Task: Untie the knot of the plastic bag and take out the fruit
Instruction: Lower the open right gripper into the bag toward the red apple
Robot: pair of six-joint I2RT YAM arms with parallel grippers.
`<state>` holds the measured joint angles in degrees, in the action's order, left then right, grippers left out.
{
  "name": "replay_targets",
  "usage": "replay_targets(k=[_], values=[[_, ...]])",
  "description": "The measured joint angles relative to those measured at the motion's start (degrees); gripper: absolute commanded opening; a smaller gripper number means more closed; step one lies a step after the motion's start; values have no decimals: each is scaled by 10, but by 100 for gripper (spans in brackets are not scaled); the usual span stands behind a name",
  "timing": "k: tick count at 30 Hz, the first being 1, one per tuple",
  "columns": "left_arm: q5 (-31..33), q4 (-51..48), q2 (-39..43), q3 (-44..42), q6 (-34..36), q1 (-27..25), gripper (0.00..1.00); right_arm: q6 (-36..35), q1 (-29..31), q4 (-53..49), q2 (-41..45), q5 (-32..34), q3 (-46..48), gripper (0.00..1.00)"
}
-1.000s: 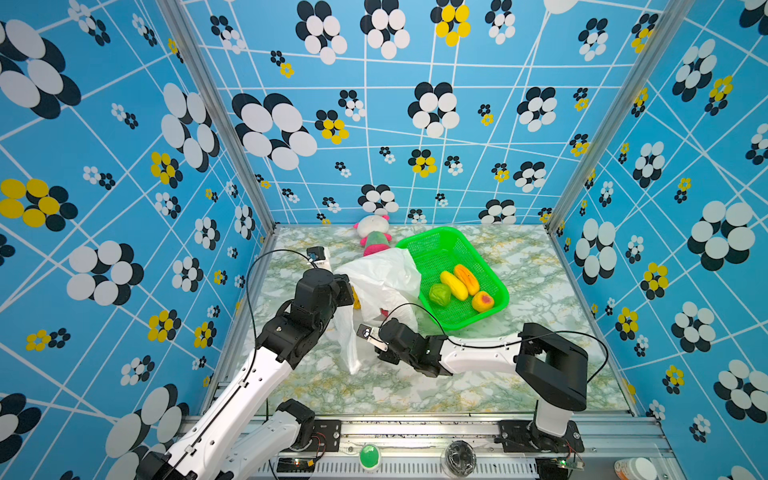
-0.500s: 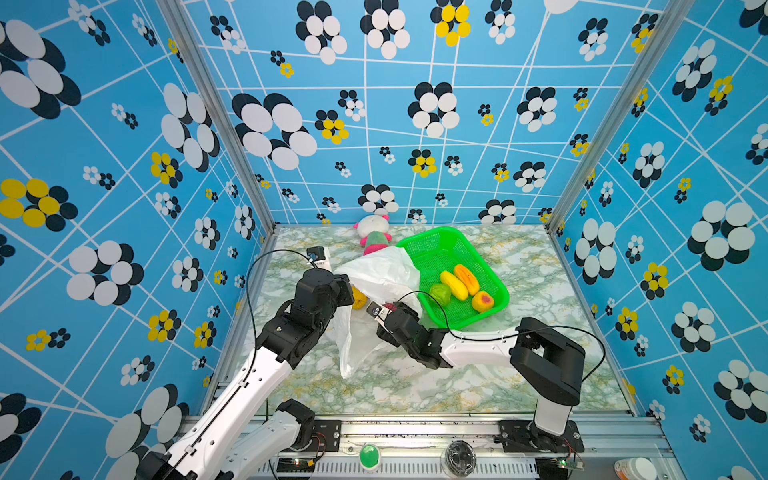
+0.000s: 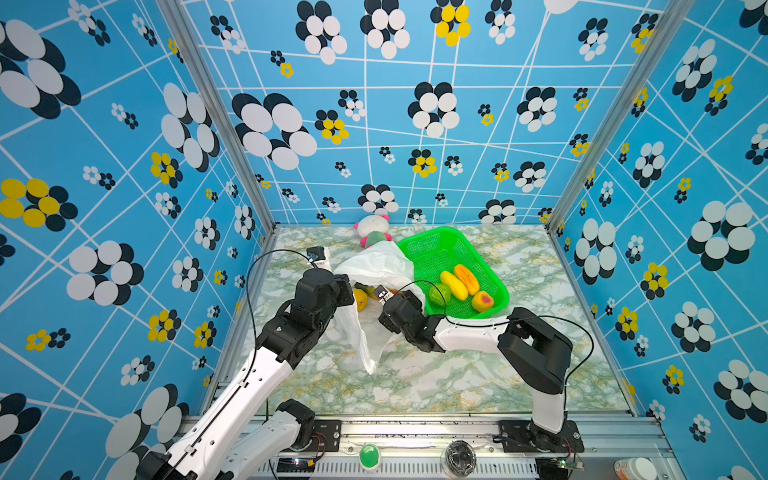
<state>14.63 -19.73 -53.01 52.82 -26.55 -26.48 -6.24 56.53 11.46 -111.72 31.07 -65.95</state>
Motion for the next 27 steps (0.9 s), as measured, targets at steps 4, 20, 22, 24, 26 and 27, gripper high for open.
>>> replay_targets(k=[4,20,22,24,26,27], values=[[0,0,0,0,0,0,3,22,-17,-20,-13,-20,-17,85],[0,0,0,0,0,0,3,50,-24,-48,-30,-90,-32,49],[0,0,0,0,0,0,3,50,-24,-44,-15,-101,-12,46],[0,0,0,0,0,0,3,50,-24,-36,11,-114,19,44],[0,0,0,0,0,0,3,48,-23,-29,48,-129,50,42],[0,0,0,0,0,0,4,46,-23,-24,72,-137,66,41]])
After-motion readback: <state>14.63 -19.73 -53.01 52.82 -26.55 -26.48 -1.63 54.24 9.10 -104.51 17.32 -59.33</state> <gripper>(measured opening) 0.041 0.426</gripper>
